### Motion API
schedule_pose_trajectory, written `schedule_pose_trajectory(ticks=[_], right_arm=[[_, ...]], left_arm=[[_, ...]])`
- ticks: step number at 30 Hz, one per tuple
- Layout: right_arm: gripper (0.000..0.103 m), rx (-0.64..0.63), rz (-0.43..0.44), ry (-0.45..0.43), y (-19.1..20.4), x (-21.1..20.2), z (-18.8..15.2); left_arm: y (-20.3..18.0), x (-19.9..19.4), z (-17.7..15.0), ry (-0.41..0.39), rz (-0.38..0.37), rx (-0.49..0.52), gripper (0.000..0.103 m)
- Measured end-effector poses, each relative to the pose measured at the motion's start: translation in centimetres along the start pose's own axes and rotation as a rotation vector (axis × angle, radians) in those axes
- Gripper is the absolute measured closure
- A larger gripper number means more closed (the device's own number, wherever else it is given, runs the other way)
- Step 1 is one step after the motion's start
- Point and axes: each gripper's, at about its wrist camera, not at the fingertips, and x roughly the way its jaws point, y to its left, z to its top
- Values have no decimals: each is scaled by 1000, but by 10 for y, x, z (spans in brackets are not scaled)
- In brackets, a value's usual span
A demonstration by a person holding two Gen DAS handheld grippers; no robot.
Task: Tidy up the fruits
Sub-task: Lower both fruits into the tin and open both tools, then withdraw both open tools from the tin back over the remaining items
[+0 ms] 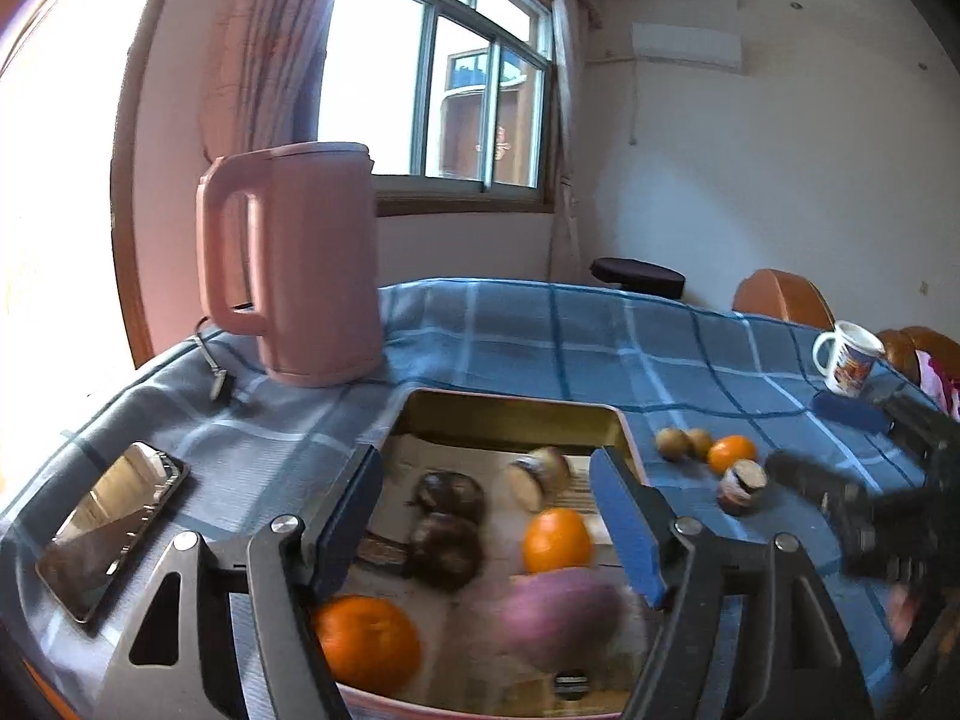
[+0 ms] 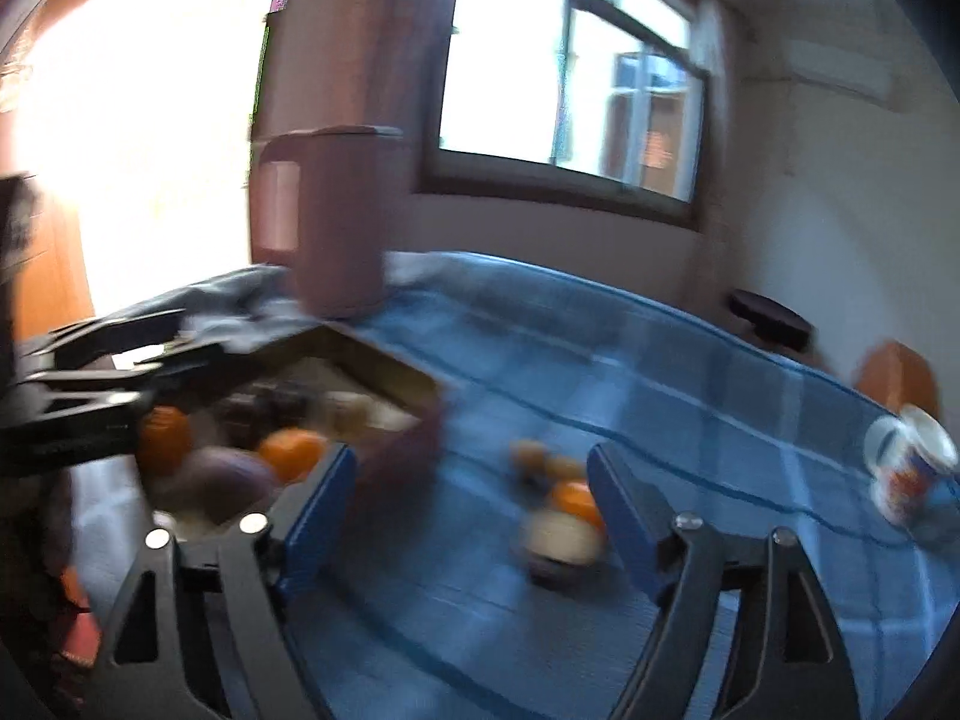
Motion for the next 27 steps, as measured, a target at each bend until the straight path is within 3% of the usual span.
schedule_pose_trajectory(ticks=[2,5,8,15,17,23,24,25,27], right_arm=[[21,59,-63,34,-28,2,-6],[21,125,-88,84,-49,8,-12],[21,121,-71,137,-49,24,-12],[34,107,-11,263,-37,67,-7],[44,121,1,318,-37,78,-10],[51,130,6,316,-43,76,-11],[54,125,7,315,-43,74,-11],[66,122,10,310,-43,71,-12],[66,118,-6,294,-46,64,-14]], left_arm=[[-8,1,-1,4,-18,4,30],[-23,2,-3,7,-39,25,30],[-35,4,-3,13,-53,50,30],[-48,8,1,15,-71,67,30],[-51,9,3,17,-80,67,30],[-64,17,5,35,-105,82,30],[-68,19,6,39,-113,84,30],[-71,21,6,41,-119,86,30],[-77,25,6,55,-134,89,30]])
